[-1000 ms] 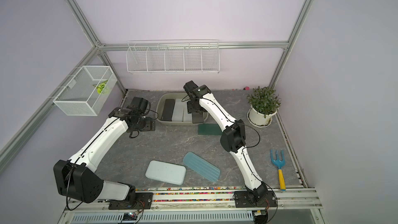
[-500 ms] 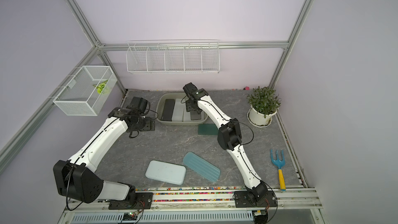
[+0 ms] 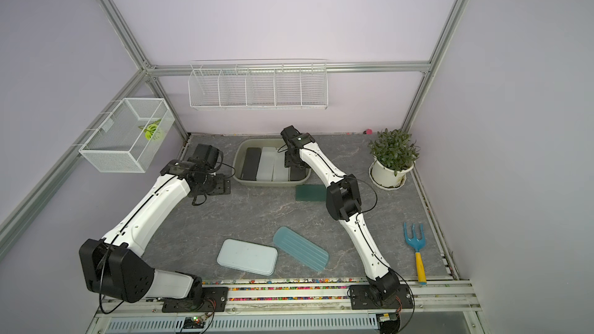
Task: Put the pencil case into the storage box
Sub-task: Place the pencil case at the storage box.
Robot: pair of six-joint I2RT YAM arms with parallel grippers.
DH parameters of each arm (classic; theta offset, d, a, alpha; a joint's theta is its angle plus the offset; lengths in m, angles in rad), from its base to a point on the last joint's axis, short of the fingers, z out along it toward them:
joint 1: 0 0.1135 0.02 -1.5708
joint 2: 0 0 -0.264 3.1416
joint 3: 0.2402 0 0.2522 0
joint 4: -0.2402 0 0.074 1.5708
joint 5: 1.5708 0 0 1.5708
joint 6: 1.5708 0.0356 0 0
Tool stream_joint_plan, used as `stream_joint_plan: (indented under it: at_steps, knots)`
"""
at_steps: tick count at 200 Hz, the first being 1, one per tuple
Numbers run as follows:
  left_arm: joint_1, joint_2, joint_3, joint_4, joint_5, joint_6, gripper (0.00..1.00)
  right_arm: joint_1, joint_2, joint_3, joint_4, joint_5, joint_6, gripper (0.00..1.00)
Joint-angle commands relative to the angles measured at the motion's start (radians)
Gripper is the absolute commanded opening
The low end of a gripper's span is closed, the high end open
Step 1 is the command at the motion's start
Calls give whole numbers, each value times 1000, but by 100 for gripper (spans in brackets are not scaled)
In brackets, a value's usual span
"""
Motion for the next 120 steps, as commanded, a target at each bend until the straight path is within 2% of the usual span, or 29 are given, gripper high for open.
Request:
stream_joint_plan:
  at_steps: [1,34,57,89,120]
  knots:
    - [5,19,9,9,8,4,93,-9,7,13,-63,6,26,84]
    - [6,31,25,3,8,21,93,-5,-75,-26,-60,13,50,96]
    - [6,41,37,-1,5,50,93,3,-199,-104,-34,10,72,97]
    - [5,48,61,-5,8,56,92,0,-419,-331,31,79,110,91]
    - [-2,56,72,-3,64,54,87,-51,-600,-616,126,83,121,72]
